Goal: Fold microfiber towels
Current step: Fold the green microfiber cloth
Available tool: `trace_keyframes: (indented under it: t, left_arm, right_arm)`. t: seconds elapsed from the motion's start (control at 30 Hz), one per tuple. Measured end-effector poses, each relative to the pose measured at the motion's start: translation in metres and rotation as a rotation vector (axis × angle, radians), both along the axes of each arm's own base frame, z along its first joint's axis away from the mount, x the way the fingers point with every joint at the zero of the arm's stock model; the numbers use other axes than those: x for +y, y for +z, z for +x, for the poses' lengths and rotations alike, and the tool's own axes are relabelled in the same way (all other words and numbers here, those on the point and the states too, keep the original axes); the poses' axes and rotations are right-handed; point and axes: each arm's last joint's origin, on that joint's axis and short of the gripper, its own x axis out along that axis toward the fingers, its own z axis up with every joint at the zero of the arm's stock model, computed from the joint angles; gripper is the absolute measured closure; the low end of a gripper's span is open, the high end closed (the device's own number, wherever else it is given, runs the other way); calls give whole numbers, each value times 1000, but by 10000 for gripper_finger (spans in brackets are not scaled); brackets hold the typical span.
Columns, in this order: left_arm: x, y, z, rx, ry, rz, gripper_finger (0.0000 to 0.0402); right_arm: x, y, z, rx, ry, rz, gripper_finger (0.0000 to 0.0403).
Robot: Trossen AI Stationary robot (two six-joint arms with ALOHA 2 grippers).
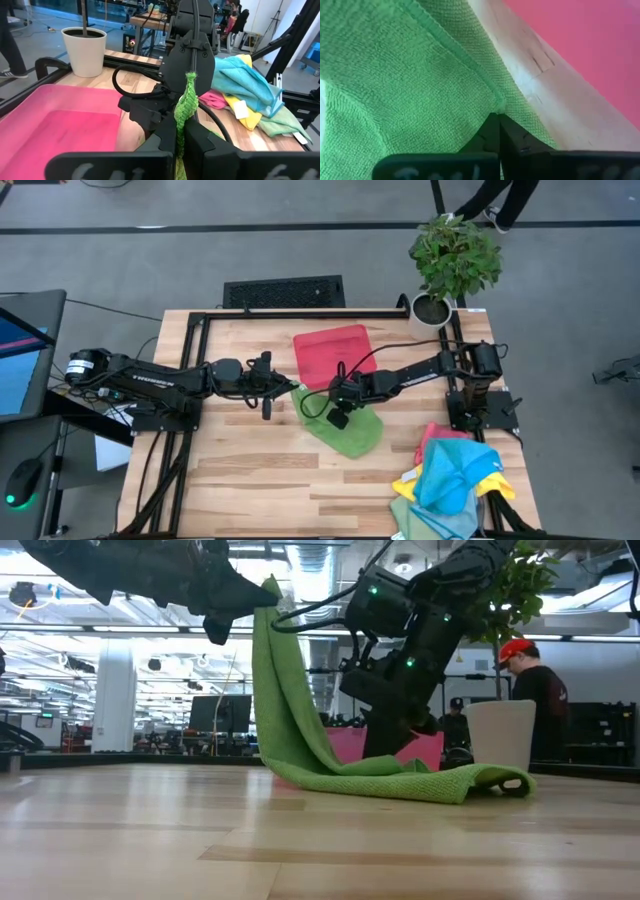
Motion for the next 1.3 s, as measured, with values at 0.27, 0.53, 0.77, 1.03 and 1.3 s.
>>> trace_keyframes:
  t: [0.27,0.53,0.77,1.03,1.3]
  left_arm:
    - [0,0,0,0,1,-9,401]
    - [2,7,-4,-40,15,17,401]
    - [14,46,-2,-2,57,120,401]
    - [24,95,2,111,102,324,401]
    - [24,115,-1,152,120,382,401]
  right_arm:
    - [8,53,-1,-124,20,-95,394]
    - [7,123,-43,-210,-54,-254,397]
    - [-3,171,-81,-300,-124,-413,397]
    - [-12,212,-113,-417,-174,-542,397]
    - [5,244,-122,-494,-101,-604,397]
